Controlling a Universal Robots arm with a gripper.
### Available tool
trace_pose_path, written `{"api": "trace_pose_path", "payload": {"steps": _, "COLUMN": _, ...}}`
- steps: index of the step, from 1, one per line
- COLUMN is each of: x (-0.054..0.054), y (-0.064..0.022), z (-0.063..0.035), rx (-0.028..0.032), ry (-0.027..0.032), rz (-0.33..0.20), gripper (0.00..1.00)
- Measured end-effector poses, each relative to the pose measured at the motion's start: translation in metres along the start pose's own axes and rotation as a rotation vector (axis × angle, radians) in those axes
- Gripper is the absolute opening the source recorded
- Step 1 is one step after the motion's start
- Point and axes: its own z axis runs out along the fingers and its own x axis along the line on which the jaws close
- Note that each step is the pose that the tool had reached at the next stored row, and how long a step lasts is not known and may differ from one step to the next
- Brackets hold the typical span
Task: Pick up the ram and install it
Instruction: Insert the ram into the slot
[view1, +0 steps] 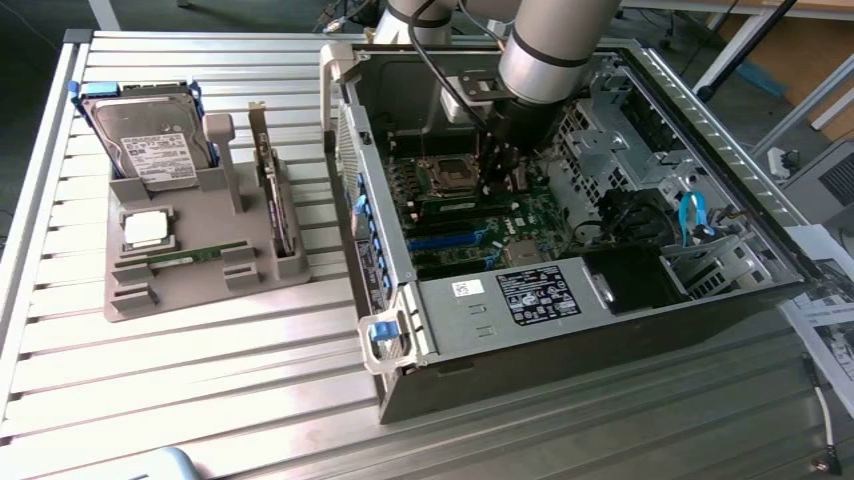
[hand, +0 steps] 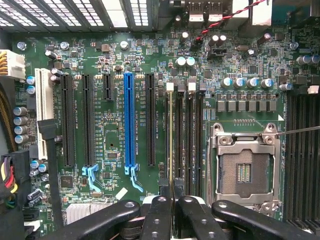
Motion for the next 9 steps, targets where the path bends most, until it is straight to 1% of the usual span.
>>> {"api": "trace_pose_path", "payload": {"steps": 9, "x": -0.0002, "y": 0.0, "z": 0.0004, "rx": -0.0001, "ry": 0.0004, "rz": 0.001, "gripper": 0.12}}
